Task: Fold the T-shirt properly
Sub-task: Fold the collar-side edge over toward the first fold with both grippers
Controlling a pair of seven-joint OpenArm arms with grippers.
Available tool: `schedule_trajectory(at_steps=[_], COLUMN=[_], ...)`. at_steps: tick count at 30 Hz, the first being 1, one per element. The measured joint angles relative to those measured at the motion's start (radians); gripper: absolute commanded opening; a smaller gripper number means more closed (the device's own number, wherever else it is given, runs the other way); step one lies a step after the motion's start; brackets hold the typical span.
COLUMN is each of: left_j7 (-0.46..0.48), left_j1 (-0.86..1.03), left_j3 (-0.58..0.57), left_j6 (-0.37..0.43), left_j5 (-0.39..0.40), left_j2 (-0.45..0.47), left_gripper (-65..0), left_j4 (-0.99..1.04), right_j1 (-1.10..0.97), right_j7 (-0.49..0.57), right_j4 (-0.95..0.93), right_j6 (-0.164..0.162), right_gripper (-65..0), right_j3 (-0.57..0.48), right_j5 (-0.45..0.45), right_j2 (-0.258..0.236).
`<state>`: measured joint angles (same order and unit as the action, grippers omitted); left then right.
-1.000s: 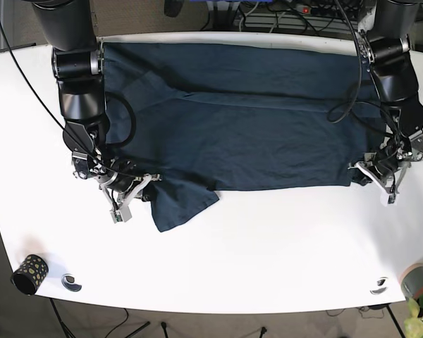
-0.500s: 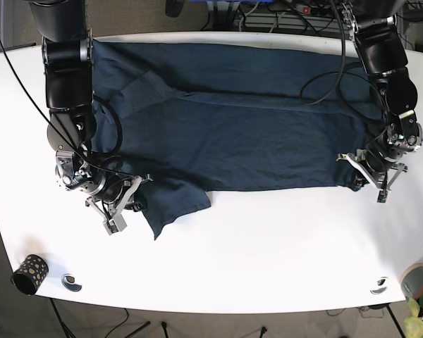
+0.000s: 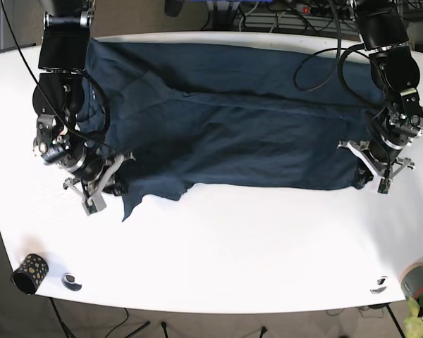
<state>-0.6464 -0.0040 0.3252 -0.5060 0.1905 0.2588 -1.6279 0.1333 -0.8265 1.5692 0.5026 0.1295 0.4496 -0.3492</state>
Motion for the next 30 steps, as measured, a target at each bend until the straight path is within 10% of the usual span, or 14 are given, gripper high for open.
schedule_trajectory(at_steps=[30], left_j7=[-0.011], left_j1=[0.237], left_j3=[0.237], left_j6=[-0.139], left_j5=[-0.004], left_j2=[-0.019], left_gripper=[-65.0], left_j4=[-0.138], right_j1=[-0.502], right_j7=[-0.012], right_j4=[0.414], right_j6=[0.003], right_gripper=[-65.0], right_j3=[0.164], right_j5=[0.007], right_j2=[0.074])
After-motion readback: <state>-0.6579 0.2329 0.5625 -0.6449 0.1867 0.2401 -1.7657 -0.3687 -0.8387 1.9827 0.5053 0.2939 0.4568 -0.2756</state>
